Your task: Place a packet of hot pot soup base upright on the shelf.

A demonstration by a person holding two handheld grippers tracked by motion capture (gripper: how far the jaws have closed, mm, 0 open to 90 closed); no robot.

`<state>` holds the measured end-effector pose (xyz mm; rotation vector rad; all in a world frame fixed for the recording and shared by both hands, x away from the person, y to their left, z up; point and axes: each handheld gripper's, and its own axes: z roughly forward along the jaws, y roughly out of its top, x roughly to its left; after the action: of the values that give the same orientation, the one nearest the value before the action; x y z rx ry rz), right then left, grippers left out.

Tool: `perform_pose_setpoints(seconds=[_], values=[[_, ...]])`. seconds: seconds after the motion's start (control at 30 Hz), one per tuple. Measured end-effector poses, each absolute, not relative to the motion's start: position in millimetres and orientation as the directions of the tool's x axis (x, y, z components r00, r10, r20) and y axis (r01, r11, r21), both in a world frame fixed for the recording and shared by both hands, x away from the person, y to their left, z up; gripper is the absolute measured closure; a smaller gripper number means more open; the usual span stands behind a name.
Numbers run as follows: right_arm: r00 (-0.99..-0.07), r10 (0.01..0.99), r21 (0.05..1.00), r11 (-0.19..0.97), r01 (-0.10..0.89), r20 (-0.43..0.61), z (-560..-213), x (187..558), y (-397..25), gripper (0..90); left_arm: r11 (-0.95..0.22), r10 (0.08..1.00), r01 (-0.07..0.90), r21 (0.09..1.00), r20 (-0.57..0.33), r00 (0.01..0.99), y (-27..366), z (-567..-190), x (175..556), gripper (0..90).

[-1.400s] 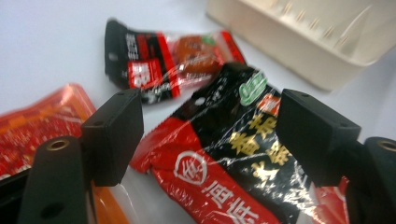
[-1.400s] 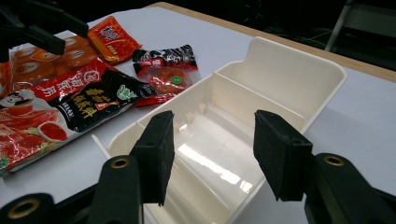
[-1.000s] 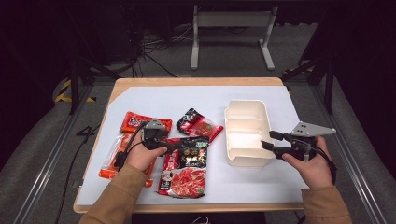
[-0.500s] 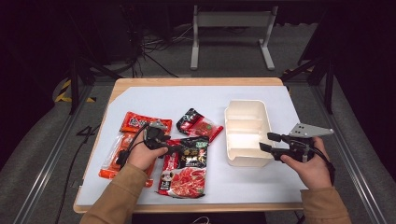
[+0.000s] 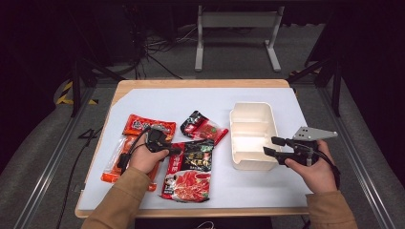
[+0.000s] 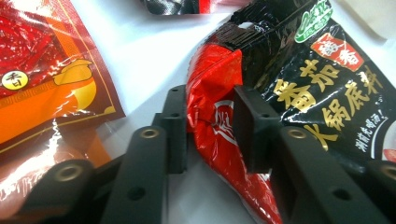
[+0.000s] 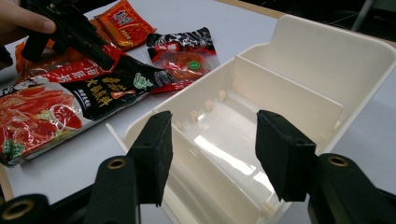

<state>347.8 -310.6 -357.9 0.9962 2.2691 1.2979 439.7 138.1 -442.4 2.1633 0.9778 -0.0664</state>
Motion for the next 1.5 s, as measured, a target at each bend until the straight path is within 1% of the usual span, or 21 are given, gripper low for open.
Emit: perform_pose_setpoints(seconds=[0.1, 0.13, 0.2, 0.43, 0.67, 0.93, 1.0, 1.13, 1.33, 1.5], values=[[-0.693, 0.719, 0.848, 0.336, 0.411, 0.051, -358, 348, -310, 48.0, -0.422, 0.619, 0.668, 0.613, -0.343, 0.706, 141, -442, 440, 76.8], [-0.694, 0.718, 0.847, 0.335, 0.411, 0.052, -358, 348, -311, 48.5, -0.411, 0.613, 0.674, 0.614, -0.362, 0.703, 142, -442, 440, 78.9], [-0.692, 0.72, 0.847, 0.333, 0.414, 0.055, -358, 348, -311, 49.3, -0.405, 0.615, 0.673, 0.619, -0.361, 0.701, 142, -442, 440, 80.5], [-0.685, 0.725, 0.846, 0.325, 0.422, 0.063, -358, 347, -312, 51.8, -0.397, 0.61, 0.664, 0.634, -0.359, 0.707, 142, -436, 437, 81.9], [-0.677, 0.734, 0.85, 0.314, 0.422, 0.064, -355, 345, -315, 52.4, -0.397, 0.588, 0.615, 0.681, -0.325, 0.741, 146, -413, 426, 82.5], [-0.676, 0.734, 0.853, 0.311, 0.419, 0.064, -351, 343, -314, 53.2, -0.375, 0.555, 0.571, 0.731, -0.316, 0.769, 147, -388, 412, 84.5], [-0.678, 0.732, 0.856, 0.309, 0.413, 0.063, -349, 341, -313, 53.6, -0.371, 0.538, 0.538, 0.757, -0.296, 0.789, 147, -376, 405, 84.9], [-0.682, 0.729, 0.862, 0.307, 0.404, 0.06, -345, 338, -313, 54.1, -0.368, 0.497, 0.498, 0.785, -0.286, 0.819, 147, -359, 394, 85.1], [-0.689, 0.722, 0.869, 0.303, 0.39, 0.058, -338, 334, -311, 54.7, -0.393, 0.442, 0.413, 0.822, -0.225, 0.868, 145, -333, 372, 85.8], [-0.701, 0.711, 0.874, 0.303, 0.379, 0.057, -334, 331, -308, 55.4, -0.391, 0.436, 0.369, 0.843, -0.184, 0.881, 143, -321, 361, 86.0]])
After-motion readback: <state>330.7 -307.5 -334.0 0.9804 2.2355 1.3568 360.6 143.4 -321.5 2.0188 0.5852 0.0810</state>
